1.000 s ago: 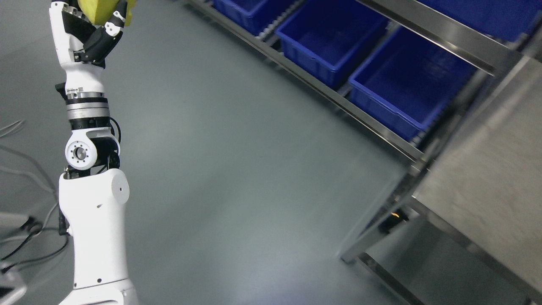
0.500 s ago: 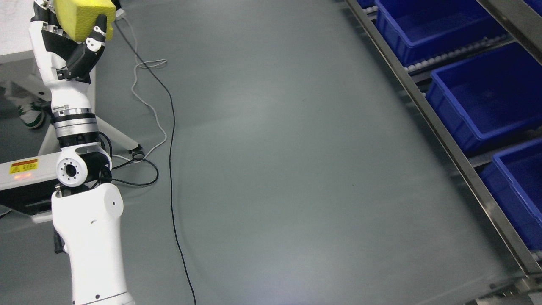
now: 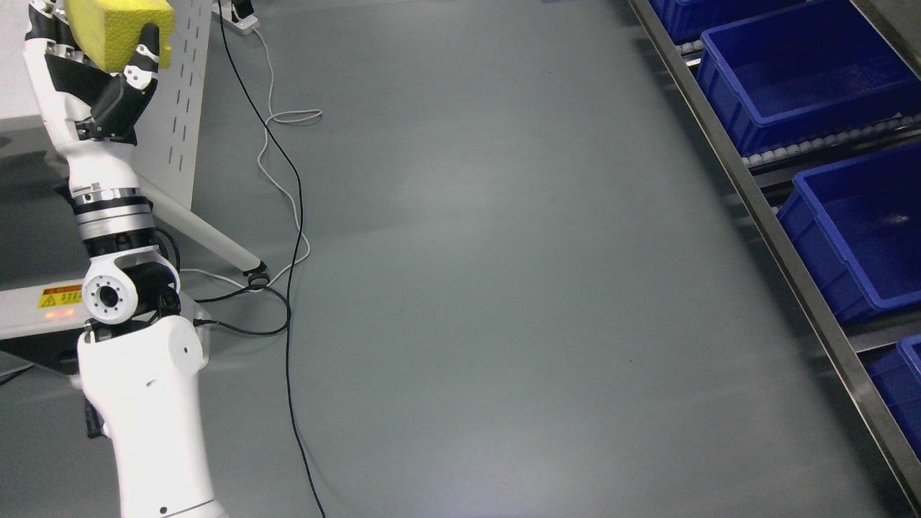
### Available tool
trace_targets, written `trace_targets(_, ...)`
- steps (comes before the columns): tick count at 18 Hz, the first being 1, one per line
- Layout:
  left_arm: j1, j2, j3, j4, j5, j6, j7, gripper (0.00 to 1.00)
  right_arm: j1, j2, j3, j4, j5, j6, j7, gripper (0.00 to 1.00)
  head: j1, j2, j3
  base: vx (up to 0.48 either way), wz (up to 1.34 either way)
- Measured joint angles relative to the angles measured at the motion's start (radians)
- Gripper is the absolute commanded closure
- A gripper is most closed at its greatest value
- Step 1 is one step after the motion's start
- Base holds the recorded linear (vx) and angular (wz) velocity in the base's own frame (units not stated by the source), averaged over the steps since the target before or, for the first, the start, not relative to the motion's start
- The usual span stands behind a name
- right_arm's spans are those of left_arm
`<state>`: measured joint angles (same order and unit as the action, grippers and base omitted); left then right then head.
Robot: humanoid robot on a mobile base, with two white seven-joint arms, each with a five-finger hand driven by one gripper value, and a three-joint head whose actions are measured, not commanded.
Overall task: Move yellow foam block to right shelf middle
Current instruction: 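Hold the cube raised in the left hand while turning toward the blue bins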
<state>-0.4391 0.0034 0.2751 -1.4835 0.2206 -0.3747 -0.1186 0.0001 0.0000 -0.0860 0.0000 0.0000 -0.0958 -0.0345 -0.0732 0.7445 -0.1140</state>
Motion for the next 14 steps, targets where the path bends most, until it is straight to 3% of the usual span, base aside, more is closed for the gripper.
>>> trace_targets(8,0.000,-0.002,0.006,-0.011,0.000,0.001,-0.001,0.61,0.000,0.000,0.000,0.000,0.000,0.000,0.000,0.00,0.0000,0.000,0.000,0.376,-0.31)
trace_targets(14,0.001,-0.002,0.003,-0.016,0.000,0.001,-0.001,0.61,0.000,0.000,0.000,0.000,0.000,0.000,0.000,0.00,0.0000,0.000,0.000,0.524,-0.33)
